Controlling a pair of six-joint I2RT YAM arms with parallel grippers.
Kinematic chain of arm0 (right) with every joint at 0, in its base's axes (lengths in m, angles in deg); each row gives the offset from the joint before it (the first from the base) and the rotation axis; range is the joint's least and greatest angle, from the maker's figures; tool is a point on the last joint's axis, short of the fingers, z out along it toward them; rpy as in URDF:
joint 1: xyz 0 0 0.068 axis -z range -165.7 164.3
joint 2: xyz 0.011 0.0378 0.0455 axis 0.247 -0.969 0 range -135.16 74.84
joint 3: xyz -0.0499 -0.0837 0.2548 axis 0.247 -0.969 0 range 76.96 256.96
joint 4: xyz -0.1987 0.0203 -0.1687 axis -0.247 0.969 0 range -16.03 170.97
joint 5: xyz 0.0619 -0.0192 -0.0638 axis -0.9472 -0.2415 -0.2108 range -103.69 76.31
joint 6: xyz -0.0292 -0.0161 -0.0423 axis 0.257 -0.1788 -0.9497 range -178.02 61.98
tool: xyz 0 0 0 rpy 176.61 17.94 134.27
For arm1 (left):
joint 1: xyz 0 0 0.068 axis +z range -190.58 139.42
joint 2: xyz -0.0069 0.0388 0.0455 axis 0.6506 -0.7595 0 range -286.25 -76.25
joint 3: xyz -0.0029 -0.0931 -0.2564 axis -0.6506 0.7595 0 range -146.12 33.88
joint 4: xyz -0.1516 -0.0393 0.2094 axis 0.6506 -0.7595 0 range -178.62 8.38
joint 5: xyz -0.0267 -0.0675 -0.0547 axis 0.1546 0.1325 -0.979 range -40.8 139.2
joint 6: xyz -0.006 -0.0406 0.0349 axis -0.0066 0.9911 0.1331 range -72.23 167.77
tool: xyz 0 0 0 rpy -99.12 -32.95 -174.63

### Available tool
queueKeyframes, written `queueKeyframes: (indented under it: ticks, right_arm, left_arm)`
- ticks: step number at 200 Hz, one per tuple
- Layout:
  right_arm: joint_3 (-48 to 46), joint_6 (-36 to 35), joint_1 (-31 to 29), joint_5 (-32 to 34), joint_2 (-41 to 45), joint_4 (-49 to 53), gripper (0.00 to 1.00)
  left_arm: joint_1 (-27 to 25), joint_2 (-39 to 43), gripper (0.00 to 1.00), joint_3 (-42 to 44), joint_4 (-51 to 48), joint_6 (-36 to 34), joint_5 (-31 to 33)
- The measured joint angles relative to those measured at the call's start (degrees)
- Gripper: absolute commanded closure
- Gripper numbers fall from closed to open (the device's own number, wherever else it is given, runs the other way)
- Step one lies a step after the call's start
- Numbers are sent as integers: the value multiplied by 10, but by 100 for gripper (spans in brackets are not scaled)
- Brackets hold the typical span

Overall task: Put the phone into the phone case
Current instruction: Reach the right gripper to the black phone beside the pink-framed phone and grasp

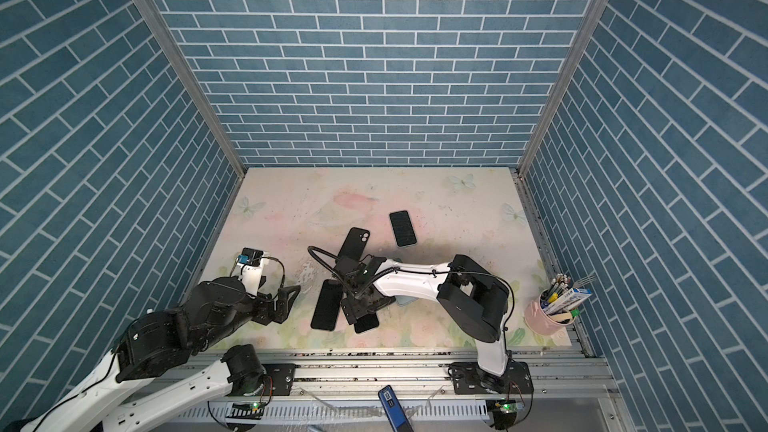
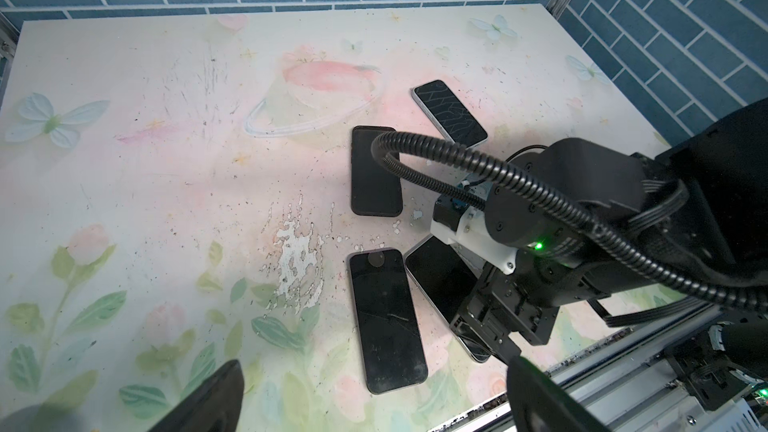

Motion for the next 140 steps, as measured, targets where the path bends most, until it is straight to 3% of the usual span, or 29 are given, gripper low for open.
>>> queueKeyframes:
  ticks: [78,132,140]
  right_arm:
    - [72,36,-28,56,-58,61,3]
    - [69,58,-31,61,-57,60,17]
    - [67,59,-31,62,-56,59,24]
  left_arm:
    - [0,7,0,0,0,0,0]
    - [0,10,0,0,0,0,0]
    - [0,10,0,0,0,0,0]
